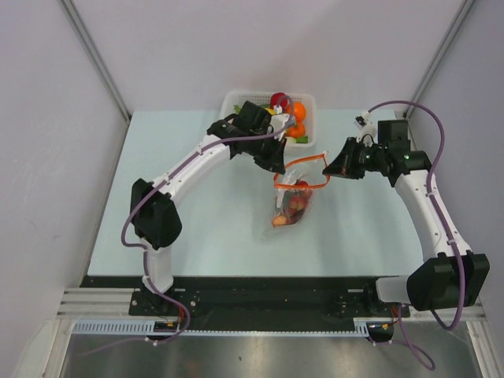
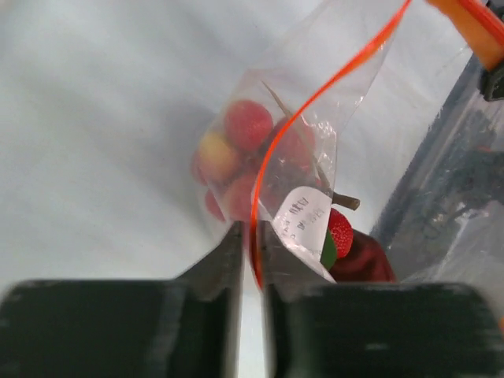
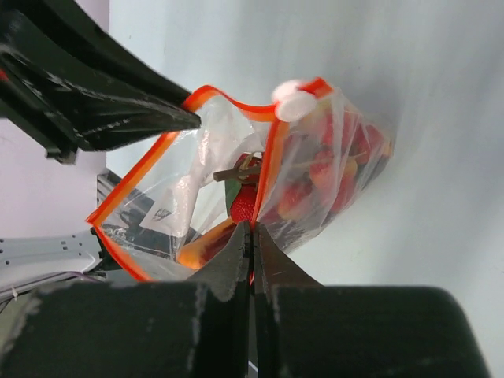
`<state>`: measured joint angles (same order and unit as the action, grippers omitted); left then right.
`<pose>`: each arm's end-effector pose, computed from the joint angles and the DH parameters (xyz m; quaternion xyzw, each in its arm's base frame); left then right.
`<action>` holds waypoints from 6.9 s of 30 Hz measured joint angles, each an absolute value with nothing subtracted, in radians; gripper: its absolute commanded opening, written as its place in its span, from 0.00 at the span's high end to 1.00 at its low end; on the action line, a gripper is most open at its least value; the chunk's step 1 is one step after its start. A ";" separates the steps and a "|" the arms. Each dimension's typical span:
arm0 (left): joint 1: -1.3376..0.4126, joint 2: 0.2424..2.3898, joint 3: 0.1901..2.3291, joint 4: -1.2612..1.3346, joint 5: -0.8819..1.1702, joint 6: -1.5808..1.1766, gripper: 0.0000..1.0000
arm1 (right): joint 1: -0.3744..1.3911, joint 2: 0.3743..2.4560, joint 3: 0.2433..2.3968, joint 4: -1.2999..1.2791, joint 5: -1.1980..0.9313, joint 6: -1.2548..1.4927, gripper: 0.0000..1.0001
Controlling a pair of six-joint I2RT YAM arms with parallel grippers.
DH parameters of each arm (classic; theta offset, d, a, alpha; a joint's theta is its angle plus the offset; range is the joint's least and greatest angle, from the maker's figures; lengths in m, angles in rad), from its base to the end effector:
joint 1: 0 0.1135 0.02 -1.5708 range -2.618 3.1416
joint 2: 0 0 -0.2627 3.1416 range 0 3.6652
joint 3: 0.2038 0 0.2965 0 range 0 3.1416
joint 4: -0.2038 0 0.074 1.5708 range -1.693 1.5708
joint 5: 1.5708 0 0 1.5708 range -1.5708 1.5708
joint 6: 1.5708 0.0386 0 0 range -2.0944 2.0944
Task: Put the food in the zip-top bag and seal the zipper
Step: Adjust the zipper food storage bag at the center of the board, then pick up the fake fruit from the bin, then place the fake fruit in the zipper food storage bag, then pick up the fake fruit from the bin, then place the fake fruit in the zipper food storage bag.
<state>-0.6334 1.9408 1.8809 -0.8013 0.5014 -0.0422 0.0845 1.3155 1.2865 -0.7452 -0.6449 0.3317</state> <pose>0.3749 -0.2983 0.3191 0.3471 0.8439 -0.3310 0.2404 0.3175 0.0502 0.3459 -0.0142 0.8827 0.3618 0.2996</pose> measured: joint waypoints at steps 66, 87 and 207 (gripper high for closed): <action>-0.441 2.010 1.968 -0.105 0.521 -0.150 0.85 | 0.160 1.395 1.385 -0.733 -0.608 0.272 1.00; -0.742 1.631 1.578 -0.453 0.722 0.294 0.82 | 0.171 1.395 1.385 -0.742 -0.695 0.305 1.00; -0.810 1.508 1.637 -0.488 0.543 0.812 1.00 | 0.139 1.403 1.394 -0.728 -0.719 0.342 1.00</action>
<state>-0.8097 1.5082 1.6375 -0.4885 0.5426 0.8120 0.1387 1.4029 1.3937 -0.7280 -0.7185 0.3420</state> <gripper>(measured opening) 0.027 0.010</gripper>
